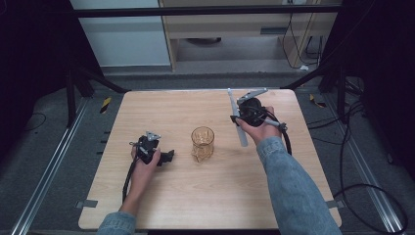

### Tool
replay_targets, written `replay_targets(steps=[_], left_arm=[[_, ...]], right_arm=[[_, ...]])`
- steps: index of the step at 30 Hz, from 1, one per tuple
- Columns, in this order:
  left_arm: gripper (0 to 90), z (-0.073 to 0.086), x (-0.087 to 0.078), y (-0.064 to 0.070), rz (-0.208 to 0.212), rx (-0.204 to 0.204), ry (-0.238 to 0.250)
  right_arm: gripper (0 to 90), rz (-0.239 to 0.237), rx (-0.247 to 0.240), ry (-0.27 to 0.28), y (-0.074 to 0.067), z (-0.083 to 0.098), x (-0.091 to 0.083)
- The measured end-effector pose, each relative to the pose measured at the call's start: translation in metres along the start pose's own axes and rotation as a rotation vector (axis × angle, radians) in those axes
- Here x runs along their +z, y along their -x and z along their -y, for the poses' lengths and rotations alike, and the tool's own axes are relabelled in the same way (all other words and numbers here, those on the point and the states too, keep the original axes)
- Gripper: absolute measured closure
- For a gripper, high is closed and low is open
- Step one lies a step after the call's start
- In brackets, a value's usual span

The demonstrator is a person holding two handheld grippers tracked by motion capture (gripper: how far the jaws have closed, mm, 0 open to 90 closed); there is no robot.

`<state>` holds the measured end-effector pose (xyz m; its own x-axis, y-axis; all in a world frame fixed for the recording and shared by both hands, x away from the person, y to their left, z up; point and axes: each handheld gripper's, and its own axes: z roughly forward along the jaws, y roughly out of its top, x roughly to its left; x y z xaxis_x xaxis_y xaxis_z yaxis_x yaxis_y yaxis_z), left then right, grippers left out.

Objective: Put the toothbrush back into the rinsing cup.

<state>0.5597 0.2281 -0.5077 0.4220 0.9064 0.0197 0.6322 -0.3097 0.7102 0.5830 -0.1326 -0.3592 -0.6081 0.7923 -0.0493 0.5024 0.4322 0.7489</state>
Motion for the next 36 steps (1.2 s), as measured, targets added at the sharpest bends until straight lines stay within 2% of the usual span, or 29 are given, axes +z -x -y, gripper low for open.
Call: replay_targets(steps=[18, 36], left_arm=[[0.0, -0.001, 0.001, 0.001, -0.008, -0.009, 0.001], [0.0, -0.002, 0.002, 0.001, -0.015, -0.016, 0.002]], right_arm=[[67.3, 0.012, 0.019, 0.054, -0.007, -0.014, -0.004], [67.3, 0.050, 0.082, 0.164, -0.007, -0.021, -0.024]])
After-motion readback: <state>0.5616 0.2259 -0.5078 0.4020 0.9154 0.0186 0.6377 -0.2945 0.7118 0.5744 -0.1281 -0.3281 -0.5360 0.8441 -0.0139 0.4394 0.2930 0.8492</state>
